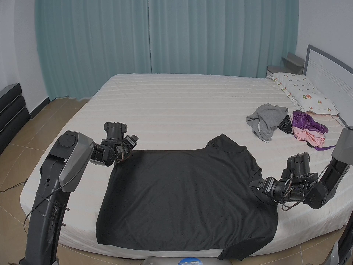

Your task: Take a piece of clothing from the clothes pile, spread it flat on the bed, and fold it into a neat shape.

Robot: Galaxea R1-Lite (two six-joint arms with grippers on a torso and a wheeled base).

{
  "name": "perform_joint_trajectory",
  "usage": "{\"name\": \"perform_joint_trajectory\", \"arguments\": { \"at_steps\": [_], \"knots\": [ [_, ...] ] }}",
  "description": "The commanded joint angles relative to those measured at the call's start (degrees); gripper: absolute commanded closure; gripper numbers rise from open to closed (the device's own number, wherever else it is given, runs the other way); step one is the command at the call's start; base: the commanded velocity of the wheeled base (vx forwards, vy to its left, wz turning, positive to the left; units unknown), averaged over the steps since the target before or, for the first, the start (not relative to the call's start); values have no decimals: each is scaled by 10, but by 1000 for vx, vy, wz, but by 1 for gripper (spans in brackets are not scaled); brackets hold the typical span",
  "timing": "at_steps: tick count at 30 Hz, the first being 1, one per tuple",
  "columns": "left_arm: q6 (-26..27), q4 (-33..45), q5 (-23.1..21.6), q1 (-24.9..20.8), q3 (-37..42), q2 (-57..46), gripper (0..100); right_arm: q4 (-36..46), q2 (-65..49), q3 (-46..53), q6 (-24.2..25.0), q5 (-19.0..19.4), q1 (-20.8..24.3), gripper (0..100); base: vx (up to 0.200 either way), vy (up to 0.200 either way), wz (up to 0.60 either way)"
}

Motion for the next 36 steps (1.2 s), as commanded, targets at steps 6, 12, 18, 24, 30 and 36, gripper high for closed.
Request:
{"name": "perform_joint_trajectory", "arguments": {
  "at_steps": [6, 12, 18, 24, 30, 36],
  "knots": [
    [-4, -26, 45, 34, -66, 44, 0, 0, 2, -4, 0, -1, 3, 0, 0, 0, 0],
    [-6, -19, 44, 44, -66, 37, 0, 0, 8, -4, 0, -1, 2, 0, 0, 0, 0],
    [-5, 5, 40, 47, -65, 35, 0, 0, 8, -5, 0, -1, 2, 0, 0, 0, 0],
    [-6, 18, 39, 45, -42, 23, 0, 0, 9, -5, 0, -1, 0, 0, 0, 0, 0],
    [-4, 15, 17, 32, 8, 2, 0, -6, 20, -7, 0, -1, -3, 0, 0, 0, 0],
    [5, 19, 9, 25, 21, 0, 100, -19, 25, -9, 0, -1, -5, 0, 0, 0, 0]
  ]
}}
